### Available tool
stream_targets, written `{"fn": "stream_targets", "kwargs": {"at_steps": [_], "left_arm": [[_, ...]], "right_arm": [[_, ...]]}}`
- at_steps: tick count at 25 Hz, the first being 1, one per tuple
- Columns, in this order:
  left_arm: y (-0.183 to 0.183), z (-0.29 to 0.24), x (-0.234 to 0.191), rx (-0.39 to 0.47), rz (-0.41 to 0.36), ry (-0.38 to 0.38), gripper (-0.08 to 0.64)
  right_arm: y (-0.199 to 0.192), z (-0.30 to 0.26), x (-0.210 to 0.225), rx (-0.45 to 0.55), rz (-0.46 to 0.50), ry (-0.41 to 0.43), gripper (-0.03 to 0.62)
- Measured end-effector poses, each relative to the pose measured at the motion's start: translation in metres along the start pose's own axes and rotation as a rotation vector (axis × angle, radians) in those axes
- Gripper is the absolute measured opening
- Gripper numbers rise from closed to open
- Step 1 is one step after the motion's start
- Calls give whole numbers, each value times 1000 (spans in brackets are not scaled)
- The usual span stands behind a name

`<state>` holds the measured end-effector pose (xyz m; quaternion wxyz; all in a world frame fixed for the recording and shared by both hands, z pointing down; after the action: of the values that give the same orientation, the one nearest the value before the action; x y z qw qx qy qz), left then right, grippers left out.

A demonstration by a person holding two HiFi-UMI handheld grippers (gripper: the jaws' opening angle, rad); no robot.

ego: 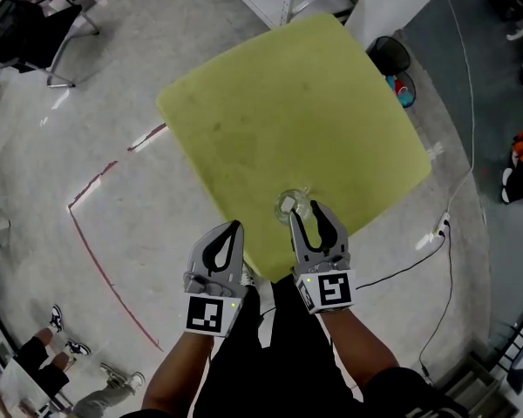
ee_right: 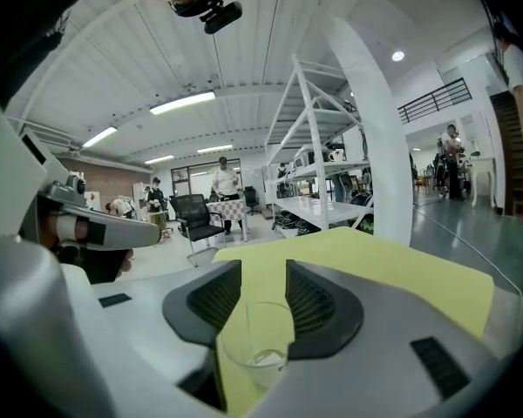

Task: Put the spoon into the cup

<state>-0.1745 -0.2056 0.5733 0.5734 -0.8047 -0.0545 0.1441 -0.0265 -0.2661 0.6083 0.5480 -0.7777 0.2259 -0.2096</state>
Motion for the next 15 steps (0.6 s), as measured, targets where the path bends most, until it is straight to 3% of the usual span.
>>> {"fn": "stream_targets", "kwargs": {"at_steps": [8, 15], "left_arm": [[1, 1, 1, 8, -3, -13, 6], [18, 11, 6, 46, -29, -33, 6]], "right_arm": [[6, 7, 7, 16, -7, -39, 141], [23, 23, -4, 48, 10, -46, 107]]}}
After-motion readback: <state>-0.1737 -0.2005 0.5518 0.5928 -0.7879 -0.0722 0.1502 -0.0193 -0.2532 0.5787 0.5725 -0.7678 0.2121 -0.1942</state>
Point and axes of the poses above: the fingertips, and each gripper's own axes: z backward along the fingers, x to its right, y out of its top, the point moved 5 cm from there along z, backward along the fingers, and after that the axes turned 4 degrees about -y, right-handed, at the moved point
